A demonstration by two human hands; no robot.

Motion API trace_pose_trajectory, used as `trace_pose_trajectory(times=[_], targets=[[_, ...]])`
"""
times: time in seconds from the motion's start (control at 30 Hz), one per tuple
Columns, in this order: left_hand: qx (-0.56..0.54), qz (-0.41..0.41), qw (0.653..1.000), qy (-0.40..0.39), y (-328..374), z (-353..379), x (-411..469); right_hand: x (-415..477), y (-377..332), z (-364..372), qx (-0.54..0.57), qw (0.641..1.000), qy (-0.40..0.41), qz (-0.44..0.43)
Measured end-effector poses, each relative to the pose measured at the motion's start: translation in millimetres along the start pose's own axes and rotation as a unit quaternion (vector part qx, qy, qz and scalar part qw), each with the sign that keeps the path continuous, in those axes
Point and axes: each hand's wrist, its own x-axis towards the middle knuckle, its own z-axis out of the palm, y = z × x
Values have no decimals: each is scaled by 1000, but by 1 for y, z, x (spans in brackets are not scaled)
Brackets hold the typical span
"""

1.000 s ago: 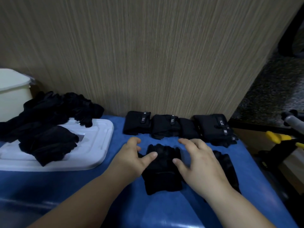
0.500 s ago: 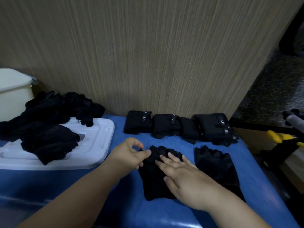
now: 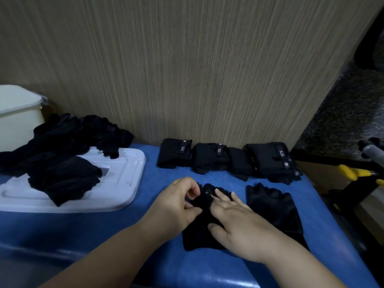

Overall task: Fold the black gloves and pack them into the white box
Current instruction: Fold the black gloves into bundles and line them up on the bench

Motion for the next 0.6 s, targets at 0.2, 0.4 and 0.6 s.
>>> trace_pose_trajectory(times=[0.2, 0.4, 0.6], targets=[[131, 91, 987, -11, -13, 8, -1, 0, 5, -2, -22, 999, 39, 19], [185, 152, 969, -53, -20, 14, -2, -8, 18, -15, 4, 994, 97, 44], [253, 112, 954, -115, -13, 15, -5, -27, 51, -39, 75, 953, 205, 210]])
